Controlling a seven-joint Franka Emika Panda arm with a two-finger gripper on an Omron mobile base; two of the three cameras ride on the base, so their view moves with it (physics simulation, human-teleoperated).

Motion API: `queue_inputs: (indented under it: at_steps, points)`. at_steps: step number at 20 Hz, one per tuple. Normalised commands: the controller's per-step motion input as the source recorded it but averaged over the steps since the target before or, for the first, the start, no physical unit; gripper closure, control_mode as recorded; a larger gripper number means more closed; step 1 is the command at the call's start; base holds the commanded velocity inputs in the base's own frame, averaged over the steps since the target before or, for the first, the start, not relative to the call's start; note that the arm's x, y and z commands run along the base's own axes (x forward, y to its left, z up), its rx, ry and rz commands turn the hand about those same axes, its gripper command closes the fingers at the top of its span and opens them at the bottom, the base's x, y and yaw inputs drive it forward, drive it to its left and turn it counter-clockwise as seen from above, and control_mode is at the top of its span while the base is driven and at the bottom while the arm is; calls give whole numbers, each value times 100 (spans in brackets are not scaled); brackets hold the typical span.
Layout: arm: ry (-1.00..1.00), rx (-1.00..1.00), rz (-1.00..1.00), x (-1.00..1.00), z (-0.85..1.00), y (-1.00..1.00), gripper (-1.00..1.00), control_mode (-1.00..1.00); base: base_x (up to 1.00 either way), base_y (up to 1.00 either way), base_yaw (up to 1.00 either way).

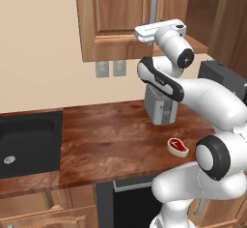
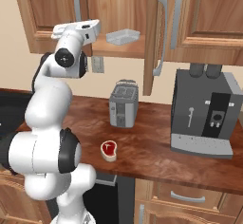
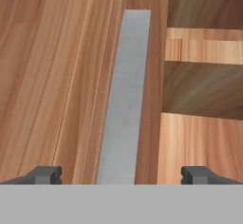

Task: Retrieve the tupperware from the cabinet, then place the raw meat into the tupperware to avoid contamination.

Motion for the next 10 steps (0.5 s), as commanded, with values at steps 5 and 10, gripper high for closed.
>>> queue_inputs:
  at_steps: [5, 10]
  points:
    - [1, 0, 0, 25, 0, 0, -100, -100, 0, 0, 0]
    - [1, 0, 0, 24, 0, 0, 100, -100, 0, 0, 0]
